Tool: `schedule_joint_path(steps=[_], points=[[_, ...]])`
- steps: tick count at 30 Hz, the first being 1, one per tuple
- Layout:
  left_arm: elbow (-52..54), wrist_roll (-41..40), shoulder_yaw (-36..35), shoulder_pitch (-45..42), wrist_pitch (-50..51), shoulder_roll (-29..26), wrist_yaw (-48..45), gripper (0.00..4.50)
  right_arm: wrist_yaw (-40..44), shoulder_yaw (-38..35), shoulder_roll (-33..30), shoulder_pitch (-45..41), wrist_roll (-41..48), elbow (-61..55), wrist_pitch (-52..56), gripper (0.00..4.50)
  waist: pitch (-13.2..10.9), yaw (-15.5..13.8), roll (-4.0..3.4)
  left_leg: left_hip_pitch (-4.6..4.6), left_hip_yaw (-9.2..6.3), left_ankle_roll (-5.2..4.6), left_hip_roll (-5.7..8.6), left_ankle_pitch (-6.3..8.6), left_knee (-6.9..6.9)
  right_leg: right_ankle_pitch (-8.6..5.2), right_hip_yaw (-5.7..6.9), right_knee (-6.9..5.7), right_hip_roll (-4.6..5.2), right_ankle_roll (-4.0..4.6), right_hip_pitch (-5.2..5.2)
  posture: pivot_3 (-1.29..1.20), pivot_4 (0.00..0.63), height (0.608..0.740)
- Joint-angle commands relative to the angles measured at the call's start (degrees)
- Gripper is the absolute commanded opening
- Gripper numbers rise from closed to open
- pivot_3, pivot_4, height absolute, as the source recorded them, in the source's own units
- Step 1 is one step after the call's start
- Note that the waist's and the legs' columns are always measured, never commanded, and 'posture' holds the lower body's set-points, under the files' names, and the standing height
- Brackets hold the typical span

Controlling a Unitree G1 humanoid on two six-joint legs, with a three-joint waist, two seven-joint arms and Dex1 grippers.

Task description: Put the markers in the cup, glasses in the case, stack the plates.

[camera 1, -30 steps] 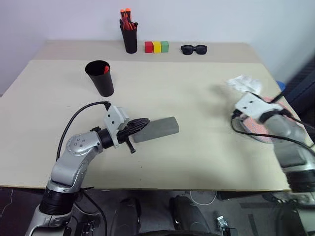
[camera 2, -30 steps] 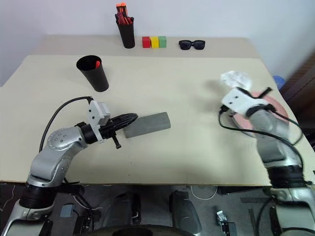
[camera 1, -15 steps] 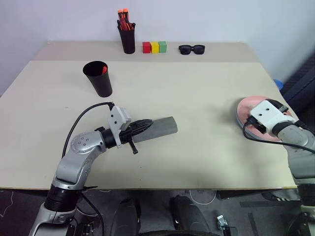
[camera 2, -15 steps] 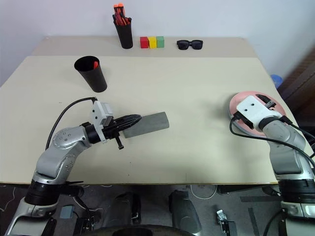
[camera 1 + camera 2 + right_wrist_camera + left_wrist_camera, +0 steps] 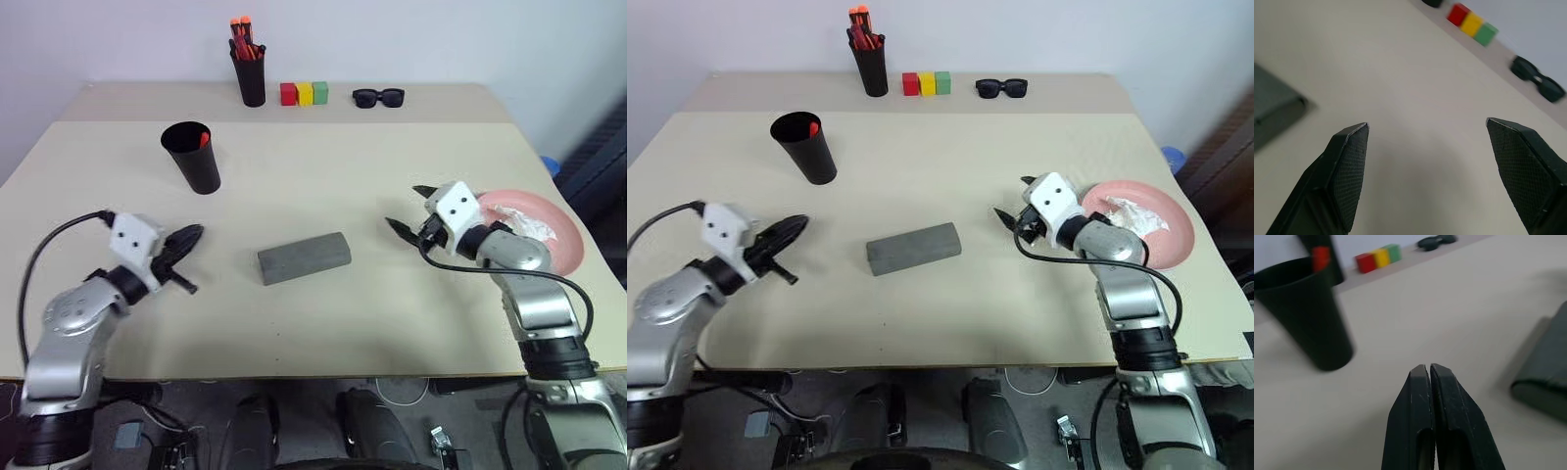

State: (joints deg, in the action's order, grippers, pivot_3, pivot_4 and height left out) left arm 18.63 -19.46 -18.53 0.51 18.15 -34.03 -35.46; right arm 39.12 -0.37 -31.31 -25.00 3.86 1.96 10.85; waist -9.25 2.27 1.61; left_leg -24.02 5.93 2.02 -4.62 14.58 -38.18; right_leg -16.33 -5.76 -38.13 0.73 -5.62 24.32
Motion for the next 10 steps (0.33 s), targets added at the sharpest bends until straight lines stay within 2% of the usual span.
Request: schedule_joint_path(steps=[1,10], points=[[5.2,-0.5,-3.3,3.8,-0.6,-0.1,1.4,0.05,1.0,-0.1,0.8,-3.4,1.3,3.6,-2.9,3.89,0.0,0.0,0.01,0.0,0.01,0.0,0.0,0.0,0.0,-0.02,0.0,0.01,0.01,0.03,0.0,0.0,0.15,0.722],[10.0,-0.7,-4.0,8.2,0.9,2.0,5.4,0.05,2.7,2.8,3.4,-7.6,0.5,12.0,-7.1,3.89,0.0,0.3,0.01,0.01,0.0,0.0,-0.03,0.0,0.04,-0.02,0.02,-0.01,-0.02,0.05,0.01,0.0,0.15,0.722]])
